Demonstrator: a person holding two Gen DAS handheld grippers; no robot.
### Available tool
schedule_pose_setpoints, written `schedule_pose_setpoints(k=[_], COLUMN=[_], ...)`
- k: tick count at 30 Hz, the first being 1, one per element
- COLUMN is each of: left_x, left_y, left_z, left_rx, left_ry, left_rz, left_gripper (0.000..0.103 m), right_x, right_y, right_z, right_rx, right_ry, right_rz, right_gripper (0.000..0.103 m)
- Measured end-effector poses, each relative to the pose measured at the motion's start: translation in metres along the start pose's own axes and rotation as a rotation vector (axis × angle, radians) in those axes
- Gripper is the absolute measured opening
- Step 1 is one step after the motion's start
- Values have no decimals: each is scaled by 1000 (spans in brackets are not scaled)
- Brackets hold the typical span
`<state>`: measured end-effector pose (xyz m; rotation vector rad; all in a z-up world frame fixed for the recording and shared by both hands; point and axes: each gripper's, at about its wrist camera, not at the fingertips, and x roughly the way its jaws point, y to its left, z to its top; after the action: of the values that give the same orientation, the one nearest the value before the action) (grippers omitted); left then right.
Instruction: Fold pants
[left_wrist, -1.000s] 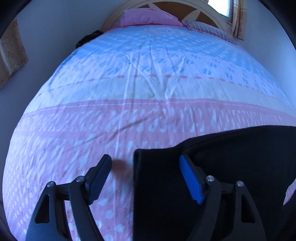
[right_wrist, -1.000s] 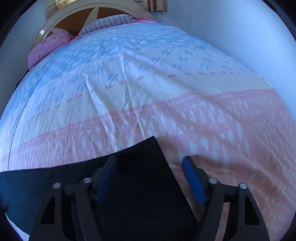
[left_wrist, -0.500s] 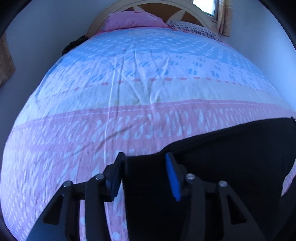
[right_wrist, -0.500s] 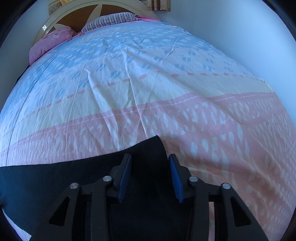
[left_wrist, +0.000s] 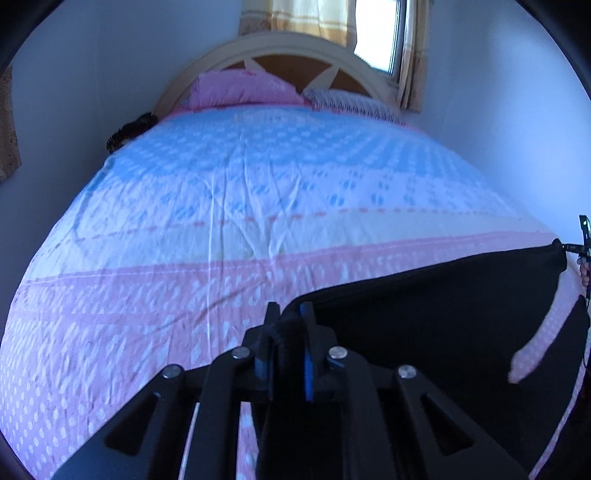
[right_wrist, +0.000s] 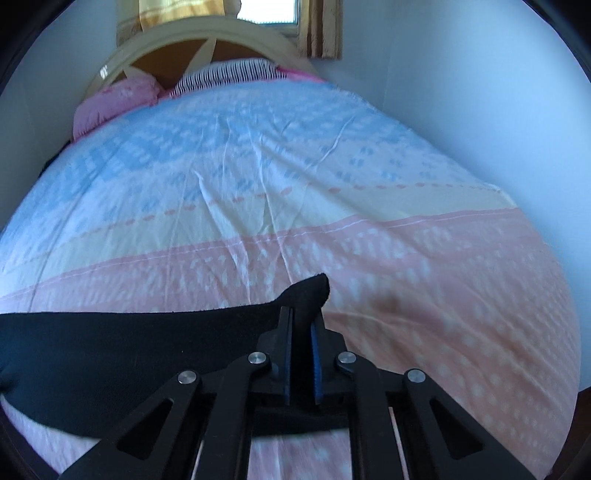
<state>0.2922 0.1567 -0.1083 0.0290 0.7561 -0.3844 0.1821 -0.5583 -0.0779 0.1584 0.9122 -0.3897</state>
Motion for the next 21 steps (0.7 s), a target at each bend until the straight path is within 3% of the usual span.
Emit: schedule_pose_setpoints(k=[6,12,15,21], left_x=[-46,-94,-102,-79], left_y=[-8,-12,-14,-13], left_z=[-15,-55,-79,-135], left_rx=[-21,-21,-29,-25], left_ry=[-117,-193,-191,-97], left_rz=[-71,-127,-144,-121], left_gripper=[12,12,12,13], right_x=[-60,-117,-126,-117], right_y=[-19,-48,-57,-58], right_z=[-28,-80,-108,-162], right_rx=[31,49,39,-34], right_ry=[-102,-176,-155,-50], right_rz=[29,51,57,28], right_gripper=[7,7,7,8])
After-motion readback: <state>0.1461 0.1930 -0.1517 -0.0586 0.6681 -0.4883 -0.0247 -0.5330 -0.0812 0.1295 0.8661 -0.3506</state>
